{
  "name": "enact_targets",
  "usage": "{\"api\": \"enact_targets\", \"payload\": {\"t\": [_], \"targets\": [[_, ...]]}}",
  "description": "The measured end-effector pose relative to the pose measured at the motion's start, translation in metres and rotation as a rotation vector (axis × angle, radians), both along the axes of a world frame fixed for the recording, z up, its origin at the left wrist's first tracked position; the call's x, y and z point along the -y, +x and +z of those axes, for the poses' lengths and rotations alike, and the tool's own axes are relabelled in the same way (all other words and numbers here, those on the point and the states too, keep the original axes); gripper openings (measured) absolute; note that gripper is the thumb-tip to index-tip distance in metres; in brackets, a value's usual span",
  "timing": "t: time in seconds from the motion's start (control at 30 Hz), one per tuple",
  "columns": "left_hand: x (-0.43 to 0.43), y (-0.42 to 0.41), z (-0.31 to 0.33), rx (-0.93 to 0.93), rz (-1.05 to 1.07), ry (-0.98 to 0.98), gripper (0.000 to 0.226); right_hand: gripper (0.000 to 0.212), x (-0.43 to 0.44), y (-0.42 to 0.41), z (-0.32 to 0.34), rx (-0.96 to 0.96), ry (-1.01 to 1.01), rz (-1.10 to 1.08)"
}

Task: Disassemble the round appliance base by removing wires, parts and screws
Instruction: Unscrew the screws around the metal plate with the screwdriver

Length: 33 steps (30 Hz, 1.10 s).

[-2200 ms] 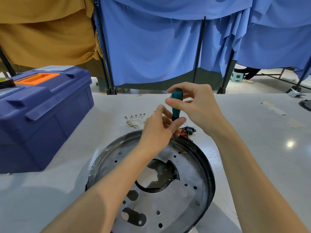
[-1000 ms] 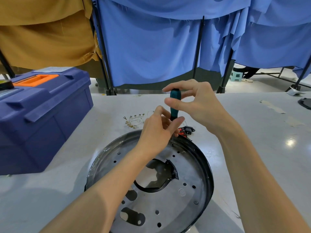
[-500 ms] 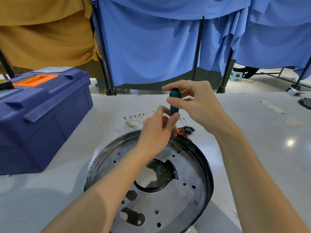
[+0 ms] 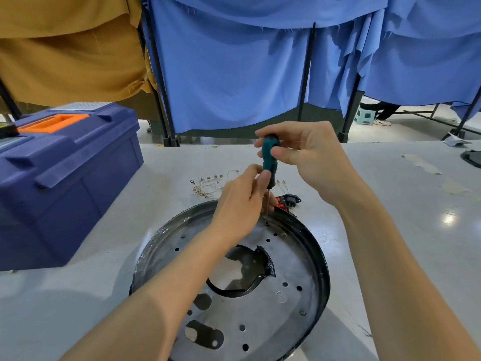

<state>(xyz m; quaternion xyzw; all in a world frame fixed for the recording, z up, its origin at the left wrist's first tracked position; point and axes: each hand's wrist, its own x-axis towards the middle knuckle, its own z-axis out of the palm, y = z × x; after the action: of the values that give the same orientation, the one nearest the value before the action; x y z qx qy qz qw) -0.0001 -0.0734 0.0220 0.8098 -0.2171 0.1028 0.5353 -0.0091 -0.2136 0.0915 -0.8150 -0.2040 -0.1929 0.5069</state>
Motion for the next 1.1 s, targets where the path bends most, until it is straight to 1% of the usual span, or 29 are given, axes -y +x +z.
{"api": "enact_targets", "payload": {"t": [0.1, 0.13, 0.2, 0.27, 0.33, 0.37, 0.43, 0.47, 0.5, 0.53, 0.57, 0.63, 0.73, 0.83, 0.9, 0.97, 1.0, 1.1], "targets": [[0.0003, 0.0001, 0.0005, 0.011, 0.014, 0.027, 0.024, 0.022, -0.0024, -0.0002, -0.0007, -0.009, -0.038, 0.011], [0.0006, 0.0006, 0.0008, -0.001, 0.023, 0.017, 0.022, 0.022, -0.0031, -0.0005, -0.0016, -0.006, -0.069, -0.004], [0.001, 0.0003, 0.0015, -0.024, 0.038, -0.001, 0.02, 0.026, -0.0027, -0.0005, -0.003, 0.012, -0.081, -0.046], [0.0009, -0.0003, 0.001, -0.009, 0.043, 0.009, 0.019, 0.035, -0.0003, 0.0, -0.0026, 0.02, -0.052, -0.072], [0.0003, -0.0008, 0.0011, 0.023, 0.041, 0.047, 0.021, 0.045, 0.0004, -0.0003, -0.0015, -0.022, -0.026, -0.046], [0.0002, -0.0005, 0.0011, 0.03, 0.039, 0.061, 0.025, 0.045, 0.0007, -0.0003, -0.0011, -0.039, -0.024, -0.019], [-0.0005, 0.001, 0.0013, 0.023, 0.041, 0.069, 0.026, 0.039, -0.0003, -0.0005, -0.0007, -0.066, -0.021, 0.034], [-0.0007, 0.0012, 0.0015, 0.018, 0.045, 0.064, 0.025, 0.032, -0.0011, -0.0005, -0.0005, -0.073, -0.032, 0.048], [-0.0009, 0.0012, 0.0014, 0.012, 0.052, 0.055, 0.023, 0.025, -0.0019, -0.0008, -0.0002, -0.069, -0.062, 0.043], [-0.0008, 0.0008, 0.001, 0.006, 0.063, 0.045, 0.025, 0.023, -0.0024, -0.0012, 0.0001, -0.056, -0.103, 0.019], [-0.0008, 0.0003, 0.0008, 0.006, 0.076, 0.04, 0.029, 0.025, -0.0022, -0.0014, -0.0001, -0.037, -0.133, -0.01], [-0.0008, -0.0008, 0.0005, 0.018, 0.09, 0.053, 0.034, 0.029, -0.0019, -0.0006, -0.0009, -0.005, -0.126, -0.052], [-0.0008, -0.0014, 0.0011, 0.043, 0.06, 0.07, 0.027, 0.032, -0.0008, -0.0002, 0.0004, -0.001, -0.062, -0.05], [0.0004, -0.0007, 0.0011, 0.033, 0.035, 0.085, 0.026, 0.026, -0.0009, -0.0007, 0.0008, -0.037, 0.006, 0.016], [0.0002, -0.0002, 0.0011, 0.031, 0.059, 0.082, 0.025, 0.022, -0.0026, -0.0014, 0.001, -0.029, -0.038, 0.001], [-0.0005, -0.0002, 0.0013, 0.026, 0.089, 0.06, 0.028, 0.029, -0.003, -0.0014, 0.0002, -0.004, -0.123, -0.049], [-0.0007, -0.0008, 0.0018, 0.025, 0.098, 0.06, 0.03, 0.031, -0.0025, -0.0011, 0.0002, 0.005, -0.131, -0.073], [0.0004, -0.0021, 0.0025, 0.025, 0.059, 0.074, 0.027, 0.035, 0.0005, -0.0007, 0.0012, 0.005, -0.077, -0.097]]}}
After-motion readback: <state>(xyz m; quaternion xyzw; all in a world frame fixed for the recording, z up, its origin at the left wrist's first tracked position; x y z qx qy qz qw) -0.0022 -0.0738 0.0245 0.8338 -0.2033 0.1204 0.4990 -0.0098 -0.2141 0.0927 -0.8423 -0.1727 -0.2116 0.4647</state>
